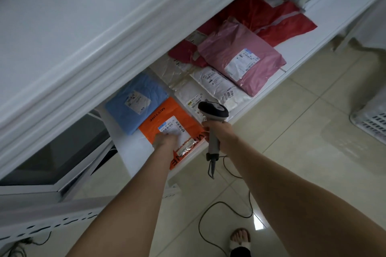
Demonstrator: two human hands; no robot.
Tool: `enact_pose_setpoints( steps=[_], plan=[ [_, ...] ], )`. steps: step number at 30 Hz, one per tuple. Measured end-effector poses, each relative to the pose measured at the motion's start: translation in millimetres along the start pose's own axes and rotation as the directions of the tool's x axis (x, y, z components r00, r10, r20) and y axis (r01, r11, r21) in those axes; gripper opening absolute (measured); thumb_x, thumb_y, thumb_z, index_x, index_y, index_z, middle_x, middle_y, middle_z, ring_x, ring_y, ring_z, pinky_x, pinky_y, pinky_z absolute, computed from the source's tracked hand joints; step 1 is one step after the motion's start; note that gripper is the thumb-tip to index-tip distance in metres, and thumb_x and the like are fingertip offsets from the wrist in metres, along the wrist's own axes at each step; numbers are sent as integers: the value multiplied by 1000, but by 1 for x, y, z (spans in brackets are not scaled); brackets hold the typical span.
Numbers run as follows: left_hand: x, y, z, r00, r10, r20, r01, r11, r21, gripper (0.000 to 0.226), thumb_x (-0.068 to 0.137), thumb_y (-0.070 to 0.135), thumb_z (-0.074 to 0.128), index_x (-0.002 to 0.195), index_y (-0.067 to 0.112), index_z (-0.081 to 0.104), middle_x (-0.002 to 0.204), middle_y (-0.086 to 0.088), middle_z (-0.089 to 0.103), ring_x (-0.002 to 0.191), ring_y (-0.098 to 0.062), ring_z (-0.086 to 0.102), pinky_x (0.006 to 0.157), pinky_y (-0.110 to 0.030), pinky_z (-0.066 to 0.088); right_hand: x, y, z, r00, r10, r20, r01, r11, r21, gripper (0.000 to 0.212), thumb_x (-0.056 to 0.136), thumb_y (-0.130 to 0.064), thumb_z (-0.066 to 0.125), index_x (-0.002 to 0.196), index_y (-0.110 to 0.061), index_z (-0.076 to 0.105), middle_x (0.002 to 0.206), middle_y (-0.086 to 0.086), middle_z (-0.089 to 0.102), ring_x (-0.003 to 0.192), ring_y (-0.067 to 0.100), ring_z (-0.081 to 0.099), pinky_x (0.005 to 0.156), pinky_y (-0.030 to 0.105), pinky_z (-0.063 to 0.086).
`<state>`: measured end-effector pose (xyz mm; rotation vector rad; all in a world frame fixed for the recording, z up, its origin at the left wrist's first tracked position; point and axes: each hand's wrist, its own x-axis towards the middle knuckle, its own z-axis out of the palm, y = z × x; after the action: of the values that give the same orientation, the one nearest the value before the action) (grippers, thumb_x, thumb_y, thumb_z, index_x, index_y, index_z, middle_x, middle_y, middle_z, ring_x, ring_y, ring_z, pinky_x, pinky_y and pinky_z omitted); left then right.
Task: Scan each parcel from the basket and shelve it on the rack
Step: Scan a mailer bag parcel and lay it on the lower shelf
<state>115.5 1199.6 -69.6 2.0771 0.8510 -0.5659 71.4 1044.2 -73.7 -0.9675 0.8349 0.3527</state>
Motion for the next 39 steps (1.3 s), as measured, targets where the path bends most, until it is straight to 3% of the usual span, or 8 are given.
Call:
enact_pose_setpoints(
  steps=[5, 10, 14, 17, 21, 28, 34, 39],
  plan=[
    [-51, 57, 35, 989, 134, 67, -139, 987, 85, 35, 88, 9, 62, 120, -2, 57, 121, -22, 60, 103, -33, 61, 68, -28, 47, -42, -42, -42, 997, -77, -16, 78, 990, 116, 10, 85, 2, 63, 81, -6, 58, 65, 7, 54, 55, 16, 50, 56, 28, 43],
    [-127, 115, 101, 948, 247, 201, -264, 963, 61, 50, 87, 5, 62, 135, 0, 49, 138, -13, 50, 86, -25, 58, 67, -27, 47, -91, -93, -118, 981, -159, -112, 184, 946, 267, 8, 89, -3, 64, 88, -10, 60, 71, 5, 55, 60, 14, 51, 56, 25, 46],
    [-196, 147, 164, 912, 304, 274, -321, 947, 20, 49, 87, 4, 60, 134, 0, 49, 132, -17, 54, 110, -29, 55, 90, -34, 47, -132, -126, -203, 976, -132, -171, 185, 918, 351, 9, 89, -15, 69, 87, -15, 60, 72, 4, 57, 65, 14, 56, 67, 28, 49],
    [-249, 167, 214, 883, 354, 309, -387, 921, 51, 48, 89, 9, 62, 135, 3, 49, 116, -10, 58, 110, -30, 54, 84, -35, 48, -157, -144, -271, 972, -120, -204, 203, 864, 460, 8, 90, -17, 68, 88, -15, 61, 73, 4, 57, 69, 16, 57, 75, 33, 51],
    [-313, 190, 279, 840, 405, 361, -453, 890, 55, 50, 88, 10, 63, 137, 9, 49, 130, -11, 54, 117, -30, 52, 90, -32, 44, -187, -160, -356, 969, -117, -217, 227, 767, 601, 9, 88, -18, 70, 84, -18, 62, 72, 2, 58, 71, 16, 60, 94, 43, 48],
    [-401, 206, 385, 781, 439, 443, -512, 858, 52, 47, 89, 7, 62, 135, 10, 51, 137, -11, 51, 123, -28, 48, 107, -44, 40, -221, -191, -477, 952, -131, -275, 294, 635, 714, 10, 87, -16, 70, 82, -20, 62, 76, 3, 58, 71, 16, 59, 102, 46, 46],
    [-433, 230, 468, 762, 434, 481, -526, 848, 67, 45, 88, 4, 62, 132, 11, 54, 136, -12, 52, 124, -29, 47, 107, -43, 40, -218, -218, -558, 938, -106, -330, 334, 524, 783, 18, 88, -17, 69, 104, -16, 61, 79, 3, 58, 72, 16, 59, 102, 47, 47],
    [-445, 265, 548, 738, 419, 530, -547, 830, 106, 44, 89, 8, 63, 131, 12, 54, 134, -12, 52, 123, -30, 48, 105, -45, 41, -194, -252, -628, 932, -83, -353, 348, 483, 804, 20, 88, -17, 68, 104, -12, 57, 77, 4, 55, 74, 18, 55, 105, 44, 44]
  ],
)
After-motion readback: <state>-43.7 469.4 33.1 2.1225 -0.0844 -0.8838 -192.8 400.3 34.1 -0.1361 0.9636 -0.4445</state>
